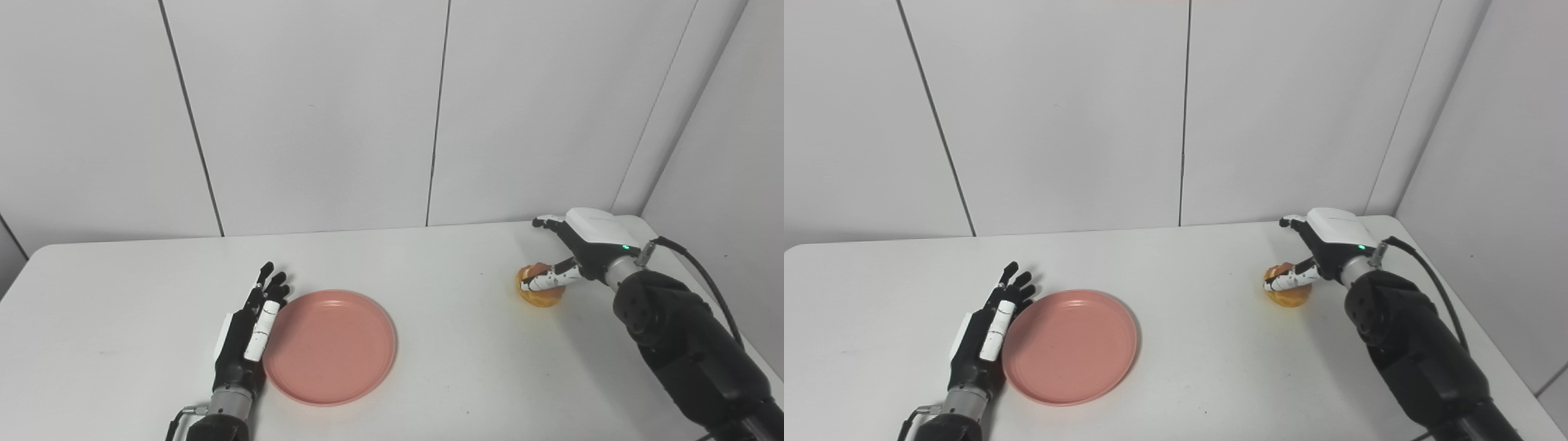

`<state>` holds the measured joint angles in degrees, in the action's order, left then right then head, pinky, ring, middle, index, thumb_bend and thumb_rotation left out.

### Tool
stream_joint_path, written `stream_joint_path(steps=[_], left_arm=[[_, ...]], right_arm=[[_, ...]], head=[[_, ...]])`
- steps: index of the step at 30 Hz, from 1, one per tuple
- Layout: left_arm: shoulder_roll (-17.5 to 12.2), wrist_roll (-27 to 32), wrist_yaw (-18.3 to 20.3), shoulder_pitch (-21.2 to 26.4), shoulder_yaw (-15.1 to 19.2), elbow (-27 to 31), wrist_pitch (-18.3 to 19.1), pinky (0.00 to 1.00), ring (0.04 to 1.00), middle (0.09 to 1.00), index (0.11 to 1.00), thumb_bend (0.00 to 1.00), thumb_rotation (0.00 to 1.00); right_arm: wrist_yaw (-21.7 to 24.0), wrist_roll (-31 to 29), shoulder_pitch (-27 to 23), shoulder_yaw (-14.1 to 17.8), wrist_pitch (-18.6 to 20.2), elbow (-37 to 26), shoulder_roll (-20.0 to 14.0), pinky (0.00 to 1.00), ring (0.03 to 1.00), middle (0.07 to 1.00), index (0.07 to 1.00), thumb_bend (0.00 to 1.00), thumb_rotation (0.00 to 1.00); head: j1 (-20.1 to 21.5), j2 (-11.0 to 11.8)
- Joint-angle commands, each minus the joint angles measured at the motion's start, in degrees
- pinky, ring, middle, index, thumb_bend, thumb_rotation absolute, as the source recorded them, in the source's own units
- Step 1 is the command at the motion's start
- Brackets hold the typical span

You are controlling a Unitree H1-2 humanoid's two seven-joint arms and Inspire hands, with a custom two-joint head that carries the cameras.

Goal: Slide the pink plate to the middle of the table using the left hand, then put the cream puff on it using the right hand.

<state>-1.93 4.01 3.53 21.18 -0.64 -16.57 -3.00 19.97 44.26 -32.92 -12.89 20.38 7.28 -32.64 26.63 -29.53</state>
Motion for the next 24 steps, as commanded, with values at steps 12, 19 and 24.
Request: stream_joint_path(steps=[12, 19, 24], left_arm=[[0.74, -0.23, 0.27, 0.00, -0.68, 2.23, 1.33, 0.93, 0.913, 0.937, 0.957, 0.87, 0.85], [0.80, -0.52, 0.22, -0.22, -0.63, 2.88, 1.93, 0.88, 0.902, 0.933, 0.958, 0.86, 0.86], [0.60, -0.79, 0.40, -0.32, -0.85, 3.19, 2.05, 0.87, 0.898, 0.930, 0.961, 0.84, 0.86]], right_arm=[[-3.70, -1.79, -2.87, 0.38, -2.19, 3.40, -0.03, 0.75, 0.863, 0.881, 0.850, 1.00, 0.45], [-4.58, -1.93, -2.51, -0.29, -2.41, 3.85, -0.24, 0.74, 0.856, 0.879, 0.846, 1.00, 0.45], [-4.87, -2.09, -2.59, -0.41, -2.71, 5.04, -0.69, 0.74, 0.856, 0.876, 0.848, 1.00, 0.44]], head=[[-0.34, -0.25], [-0.45, -0.43], [-0.52, -0.57]])
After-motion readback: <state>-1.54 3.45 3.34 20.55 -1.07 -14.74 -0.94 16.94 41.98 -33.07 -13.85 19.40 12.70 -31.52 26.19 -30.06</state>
